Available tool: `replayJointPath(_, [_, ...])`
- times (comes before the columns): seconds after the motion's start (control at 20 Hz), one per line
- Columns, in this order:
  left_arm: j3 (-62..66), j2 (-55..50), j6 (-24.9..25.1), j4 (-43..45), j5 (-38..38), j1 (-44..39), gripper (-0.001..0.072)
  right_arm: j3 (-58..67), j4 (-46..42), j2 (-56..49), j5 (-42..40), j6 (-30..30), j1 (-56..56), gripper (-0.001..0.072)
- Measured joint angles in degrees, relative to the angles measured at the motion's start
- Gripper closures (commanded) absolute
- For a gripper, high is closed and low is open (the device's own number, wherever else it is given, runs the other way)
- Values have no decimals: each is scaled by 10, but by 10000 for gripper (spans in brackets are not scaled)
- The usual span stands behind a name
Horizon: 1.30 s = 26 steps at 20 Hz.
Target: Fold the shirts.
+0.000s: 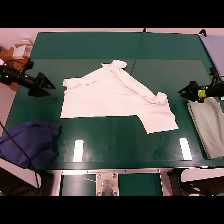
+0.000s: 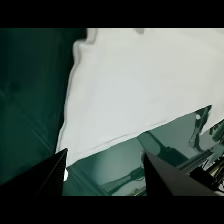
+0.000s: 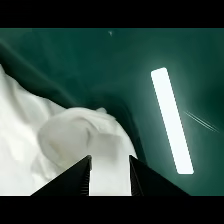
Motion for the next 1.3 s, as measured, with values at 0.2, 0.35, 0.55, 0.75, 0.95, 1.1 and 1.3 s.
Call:
replayJointPath(0.2, [-128,22,14,29,25,3,173,3,-6,-26,21,-15,-6,452])
replayJointPath(0.35, [-207,28,33,16,63,-2,174,3,-7,-32,24,-20,-6,452])
replayJointPath(0.55, [-248,32,56,-23,98,-42,304,3,-7,-35,25,-22,-6,453])
replayJointPath(0.75, [-252,31,65,-23,149,-78,574,3,-7,-36,26,-23,-6,397])
replayJointPath(0.95, [-242,32,64,-18,160,-83,683,3,-10,-43,26,-30,-6,350])
replayJointPath(1.1, [-239,33,63,-17,159,-84,683,6,-11,-62,26,-49,2,339])
replayJointPath(1.3, [-238,34,63,-17,158,-85,683,35,-7,-100,24,-89,26,288])
